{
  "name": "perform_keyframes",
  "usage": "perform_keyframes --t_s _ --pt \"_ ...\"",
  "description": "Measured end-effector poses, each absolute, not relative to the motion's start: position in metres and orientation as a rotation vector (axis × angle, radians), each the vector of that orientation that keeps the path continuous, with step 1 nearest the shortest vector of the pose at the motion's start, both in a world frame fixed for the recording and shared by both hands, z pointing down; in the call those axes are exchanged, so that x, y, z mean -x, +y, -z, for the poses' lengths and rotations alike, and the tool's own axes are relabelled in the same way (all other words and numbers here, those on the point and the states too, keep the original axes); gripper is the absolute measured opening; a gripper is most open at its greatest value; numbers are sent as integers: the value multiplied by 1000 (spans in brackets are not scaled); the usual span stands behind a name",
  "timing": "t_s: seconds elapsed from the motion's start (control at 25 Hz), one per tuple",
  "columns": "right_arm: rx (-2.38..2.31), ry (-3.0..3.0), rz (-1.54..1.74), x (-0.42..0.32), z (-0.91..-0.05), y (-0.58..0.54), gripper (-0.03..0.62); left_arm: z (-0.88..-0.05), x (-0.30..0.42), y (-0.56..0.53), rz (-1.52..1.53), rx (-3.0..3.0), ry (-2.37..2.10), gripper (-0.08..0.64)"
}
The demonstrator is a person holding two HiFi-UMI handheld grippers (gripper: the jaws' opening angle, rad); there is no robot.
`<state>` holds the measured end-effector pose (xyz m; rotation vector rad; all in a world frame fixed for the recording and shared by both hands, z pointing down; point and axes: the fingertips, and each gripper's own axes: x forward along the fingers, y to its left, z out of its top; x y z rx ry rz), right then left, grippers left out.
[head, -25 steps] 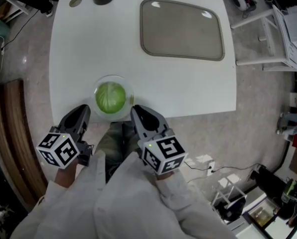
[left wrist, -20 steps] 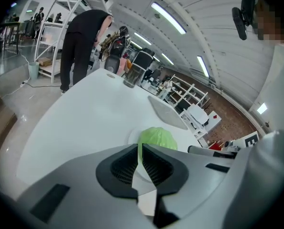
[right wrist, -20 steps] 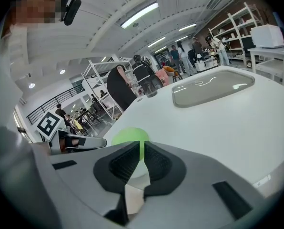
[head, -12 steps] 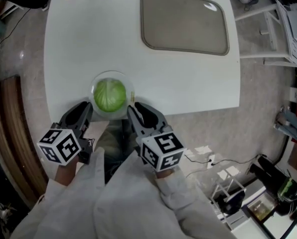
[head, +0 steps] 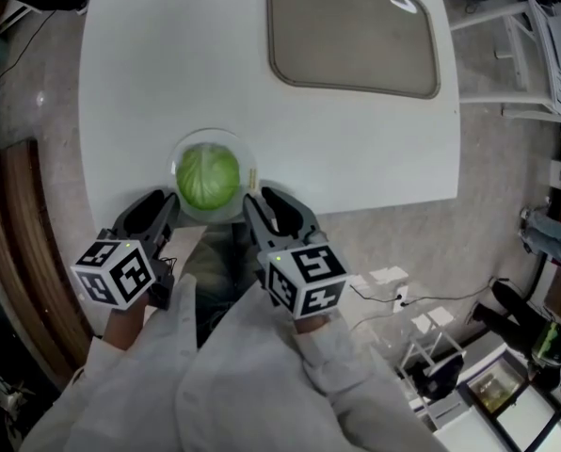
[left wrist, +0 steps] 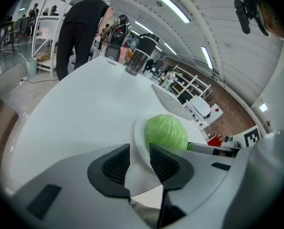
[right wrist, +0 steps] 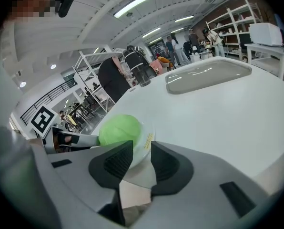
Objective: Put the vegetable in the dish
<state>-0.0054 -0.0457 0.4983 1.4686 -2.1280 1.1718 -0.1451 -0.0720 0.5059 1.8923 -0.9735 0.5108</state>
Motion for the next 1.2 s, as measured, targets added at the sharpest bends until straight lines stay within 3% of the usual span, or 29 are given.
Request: perform_keyframes --t_s 1.2 --pt "-1467 -2060 -1231 8 -515 -49 111 -511 140 -68 -556 -1836 -935 112"
